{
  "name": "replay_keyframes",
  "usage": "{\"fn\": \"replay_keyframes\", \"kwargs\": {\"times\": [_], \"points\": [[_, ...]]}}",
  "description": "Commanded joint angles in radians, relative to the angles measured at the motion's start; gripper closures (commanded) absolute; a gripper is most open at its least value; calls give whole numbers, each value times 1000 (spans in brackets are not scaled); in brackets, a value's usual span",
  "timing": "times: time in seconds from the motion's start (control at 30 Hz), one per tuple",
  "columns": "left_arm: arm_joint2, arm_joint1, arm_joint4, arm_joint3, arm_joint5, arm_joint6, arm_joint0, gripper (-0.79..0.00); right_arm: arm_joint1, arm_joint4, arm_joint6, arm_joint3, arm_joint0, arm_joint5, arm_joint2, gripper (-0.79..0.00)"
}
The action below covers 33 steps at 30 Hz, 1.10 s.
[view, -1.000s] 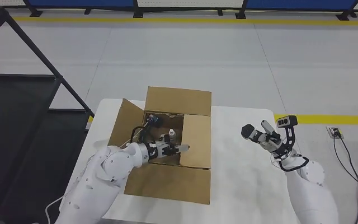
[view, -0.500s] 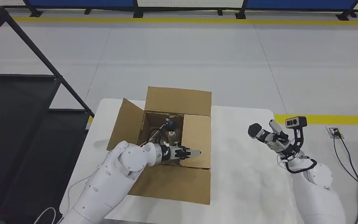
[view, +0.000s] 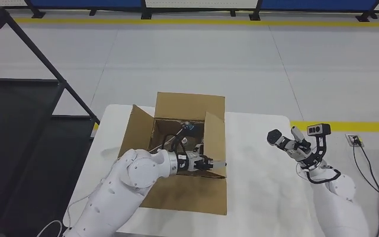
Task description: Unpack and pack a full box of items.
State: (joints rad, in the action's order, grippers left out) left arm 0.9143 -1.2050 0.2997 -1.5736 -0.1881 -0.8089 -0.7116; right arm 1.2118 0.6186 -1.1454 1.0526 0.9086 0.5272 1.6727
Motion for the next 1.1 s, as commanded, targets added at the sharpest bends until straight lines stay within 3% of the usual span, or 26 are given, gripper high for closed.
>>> {"fn": "replay_keyframes", "kwargs": {"times": [0.0,0.13,0.3,0.47,0.87,1.07], "points": [[-15,-5,40,-32,33,34,2,-785,-3,13,-7,-8,0,7,7,-785],[-76,-30,45,-22,72,93,35,-785,-11,44,-17,-21,4,26,30,-785],[-177,-78,14,56,75,187,91,-785,-20,176,-24,-10,49,115,106,-785],[-262,-131,-28,159,67,266,143,-785,-34,244,-19,19,109,128,185,-785],[-423,-267,-95,441,111,231,278,-785,-55,243,-46,-13,91,102,210,-785],[-445,-311,-98,529,119,209,311,-785,-61,235,-67,-52,47,80,188,-785]]}}
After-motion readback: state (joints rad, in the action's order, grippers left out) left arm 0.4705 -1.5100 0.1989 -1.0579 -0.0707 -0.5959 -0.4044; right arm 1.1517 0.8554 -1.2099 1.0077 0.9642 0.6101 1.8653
